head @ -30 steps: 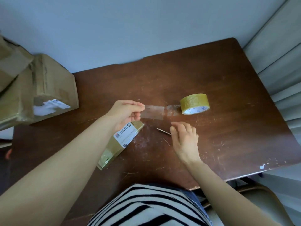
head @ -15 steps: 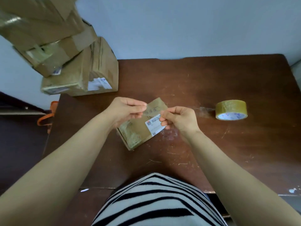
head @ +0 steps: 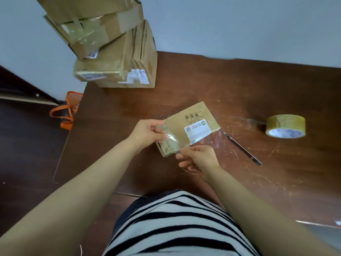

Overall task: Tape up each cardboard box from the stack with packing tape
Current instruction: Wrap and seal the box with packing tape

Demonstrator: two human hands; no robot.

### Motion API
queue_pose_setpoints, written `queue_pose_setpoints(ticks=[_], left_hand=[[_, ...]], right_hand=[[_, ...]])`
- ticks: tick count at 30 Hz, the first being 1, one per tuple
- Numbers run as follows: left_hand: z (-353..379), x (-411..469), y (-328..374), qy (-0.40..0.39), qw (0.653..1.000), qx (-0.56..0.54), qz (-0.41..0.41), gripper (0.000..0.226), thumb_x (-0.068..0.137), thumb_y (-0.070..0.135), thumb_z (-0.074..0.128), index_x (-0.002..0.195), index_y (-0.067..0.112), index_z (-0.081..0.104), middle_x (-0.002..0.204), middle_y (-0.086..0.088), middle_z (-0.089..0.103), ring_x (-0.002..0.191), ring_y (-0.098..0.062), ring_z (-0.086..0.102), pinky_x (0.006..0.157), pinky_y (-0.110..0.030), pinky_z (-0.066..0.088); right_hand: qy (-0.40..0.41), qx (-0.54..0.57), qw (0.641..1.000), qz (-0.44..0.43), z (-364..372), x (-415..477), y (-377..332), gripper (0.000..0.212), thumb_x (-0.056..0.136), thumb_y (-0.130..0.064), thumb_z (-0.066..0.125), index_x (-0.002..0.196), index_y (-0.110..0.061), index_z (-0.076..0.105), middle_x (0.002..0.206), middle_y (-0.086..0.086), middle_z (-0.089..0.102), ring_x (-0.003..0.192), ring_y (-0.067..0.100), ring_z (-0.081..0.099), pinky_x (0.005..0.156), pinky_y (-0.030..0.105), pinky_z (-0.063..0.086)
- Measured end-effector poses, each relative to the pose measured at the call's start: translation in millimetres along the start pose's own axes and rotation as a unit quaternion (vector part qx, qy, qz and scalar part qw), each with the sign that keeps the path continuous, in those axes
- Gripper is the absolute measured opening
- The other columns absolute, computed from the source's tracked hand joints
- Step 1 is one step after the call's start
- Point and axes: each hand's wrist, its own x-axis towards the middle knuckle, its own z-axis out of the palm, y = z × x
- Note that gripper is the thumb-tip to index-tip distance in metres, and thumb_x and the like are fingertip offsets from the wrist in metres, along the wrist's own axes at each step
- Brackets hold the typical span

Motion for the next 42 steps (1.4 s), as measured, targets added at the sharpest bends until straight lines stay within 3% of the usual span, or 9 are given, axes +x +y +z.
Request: queue_pose_setpoints(ticks=[3,6,10,16,25,29,34,38,42], left_hand=[[2,10,-4,-0.007,0.992,0.110,0.059,0.058,0.076,-0.010,0.072,0.129,0.006,0.058,0.076,-0.001,0.067,0.066,-0.001,0.060,0.080,-0.015,0.046],[4,16,-4,-0.020,0.978,0.184,0.100,0.055,0.078,-0.006,0.070,0.130,0.008,0.058,0.090,-0.009,0.072,0.084,-0.009,0.060,0.089,-0.016,0.041],[7,22,-5,-0.029,0.959,0.249,0.132,0.046,0.080,-0.003,0.068,0.124,0.010,0.063,0.096,-0.010,0.073,0.086,-0.009,0.059,0.078,-0.004,0.037],[10,24,-3,-0.029,0.944,0.299,0.135,0.043,0.083,0.000,0.064,0.124,0.013,0.064,0.100,-0.005,0.073,0.101,-0.015,0.063,0.084,-0.013,0.037],[13,25,-7,-0.010,0.939,0.313,0.140,0.034,0.084,-0.001,0.061,0.114,0.014,0.070,0.096,-0.005,0.073,0.093,-0.016,0.063,0.087,-0.021,0.044],[17,21,-10,-0.005,0.929,0.337,0.156,0.032,0.086,0.000,0.057,0.113,0.012,0.070,0.102,-0.009,0.071,0.095,-0.025,0.064,0.088,-0.028,0.046],[14,25,-3,-0.011,0.906,0.390,0.165,0.032,0.081,0.005,0.070,0.113,0.012,0.069,0.118,-0.006,0.055,0.096,-0.024,0.061,0.082,-0.027,0.043],[10,28,3,-0.016,0.904,0.394,0.164,0.017,0.077,0.007,0.074,0.094,0.011,0.072,0.097,-0.001,0.052,0.094,-0.022,0.059,0.076,-0.024,0.039],[12,21,-12,-0.006,0.895,0.390,0.216,0.016,0.083,0.002,0.064,0.089,0.010,0.076,0.102,-0.006,0.064,0.095,-0.027,0.058,0.078,-0.025,0.039]], right_hand=[[-0.002,0.017,1.000,0.019,10,-1,13,0.008,0.090,-0.012,0.063,0.091,-0.004,0.061,0.072,0.001,0.073,0.041,0.010,0.060,0.034,0.016,0.034],[-0.004,0.039,0.999,0.032,18,1,21,0.008,0.092,-0.013,0.062,0.087,-0.007,0.059,0.078,0.002,0.072,0.038,0.008,0.058,0.033,0.015,0.031],[0.004,0.058,0.997,0.050,23,5,29,0.009,0.091,-0.015,0.063,0.090,-0.006,0.060,0.075,0.000,0.073,0.035,0.006,0.053,0.033,0.014,0.029],[0.021,0.051,0.997,0.052,26,10,33,0.009,0.090,-0.015,0.065,0.087,-0.007,0.062,0.069,-0.003,0.073,0.028,0.005,0.040,0.033,0.013,0.026],[0.048,0.028,0.997,0.055,29,18,36,0.013,0.089,-0.017,0.065,0.092,-0.005,0.067,0.073,-0.001,0.074,0.028,0.006,0.034,0.032,0.014,0.025],[0.054,-0.003,0.997,0.056,31,17,32,0.018,0.092,-0.018,0.062,0.080,-0.006,0.063,0.066,0.006,0.070,0.026,0.007,0.028,0.030,0.014,0.024],[0.053,-0.045,0.996,0.062,30,18,27,0.020,0.092,-0.022,0.063,0.093,-0.003,0.062,0.053,0.004,0.067,0.025,0.009,0.031,0.029,0.014,0.026],[0.048,-0.145,0.987,0.048,24,20,26,0.023,0.090,-0.028,0.064,0.078,-0.009,0.061,0.049,0.001,0.066,0.028,0.009,0.044,0.040,0.016,0.040],[0.070,-0.236,0.969,0.023,24,20,29,0.023,0.084,-0.019,0.059,0.062,-0.012,0.055,0.047,-0.002,0.062,0.034,0.011,0.050,0.058,0.028,0.052]])
